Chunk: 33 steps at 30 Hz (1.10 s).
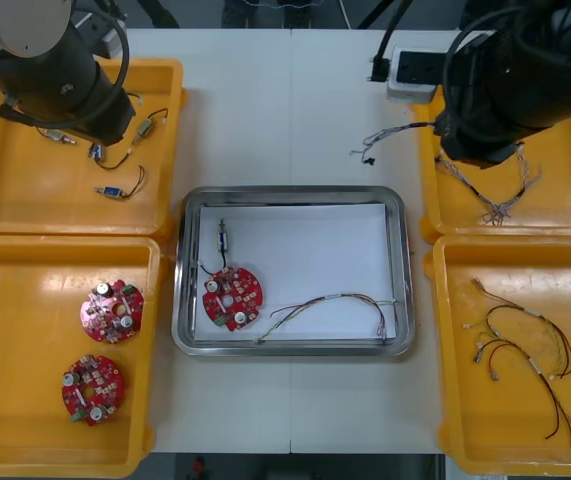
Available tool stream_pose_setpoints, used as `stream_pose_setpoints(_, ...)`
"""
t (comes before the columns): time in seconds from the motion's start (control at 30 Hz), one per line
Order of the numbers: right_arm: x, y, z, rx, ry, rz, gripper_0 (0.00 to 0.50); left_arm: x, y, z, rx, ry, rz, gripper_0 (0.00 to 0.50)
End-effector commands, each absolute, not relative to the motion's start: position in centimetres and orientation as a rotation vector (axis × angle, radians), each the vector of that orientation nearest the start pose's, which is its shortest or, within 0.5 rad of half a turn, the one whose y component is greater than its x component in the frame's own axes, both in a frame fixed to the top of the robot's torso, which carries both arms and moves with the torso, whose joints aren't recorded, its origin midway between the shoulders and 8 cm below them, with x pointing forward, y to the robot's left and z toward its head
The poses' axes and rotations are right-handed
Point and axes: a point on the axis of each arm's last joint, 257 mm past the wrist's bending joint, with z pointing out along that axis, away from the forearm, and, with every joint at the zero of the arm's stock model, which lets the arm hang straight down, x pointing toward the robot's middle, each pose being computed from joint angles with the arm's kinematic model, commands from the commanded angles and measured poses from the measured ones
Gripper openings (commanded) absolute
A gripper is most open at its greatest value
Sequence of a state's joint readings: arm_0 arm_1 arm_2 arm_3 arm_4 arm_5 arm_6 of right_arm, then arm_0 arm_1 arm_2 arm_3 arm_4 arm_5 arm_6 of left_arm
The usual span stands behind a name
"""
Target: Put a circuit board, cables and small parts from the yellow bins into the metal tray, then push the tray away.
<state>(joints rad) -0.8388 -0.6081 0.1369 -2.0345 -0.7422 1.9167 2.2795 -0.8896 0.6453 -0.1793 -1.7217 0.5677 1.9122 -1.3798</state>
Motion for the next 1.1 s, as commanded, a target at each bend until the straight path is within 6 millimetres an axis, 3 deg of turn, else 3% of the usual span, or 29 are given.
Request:
stream_pose_setpoints(0.03, 47.0, -12.7, -6.3, -1.739, 1.814, -0.373, 0.0, 52.8, 25.2, -6.8, 0.278, 2.531, 0.197, 0.0)
stream_pose_setpoints(0.2, 46.1, -10.7, -9.4, -1.827, 1.819, -0.407, 0.0, 52.8, 25.2, -6.8, 0.276, 2.531, 0.197, 0.0)
stream_pose_setpoints(0.37, 45.4, -10.6, -12.9, -1.882, 1.879, -0.417, 0.0, 52.8, 25.3, -6.9, 0.277, 2.532, 0.199, 0.0)
stream_pose_setpoints(0.53, 46.8, -9.7, -15.7, -1.852, 1.889, -0.395, 0.0, 52.8, 25.3, -6.8, 0.276, 2.53, 0.2, 0.0)
stream_pose_setpoints(0.73, 47.8, -8.6, -17.9, -1.822, 1.918, -0.351, 0.0, 52.8, 25.3, -6.8, 0.276, 2.53, 0.2, 0.0)
stream_pose_setpoints(1.1, 49.0, -8.2, -21.3, -1.821, 1.894, -0.429, 0.0, 52.8, 25.3, -6.8, 0.275, 2.529, 0.204, 0.0)
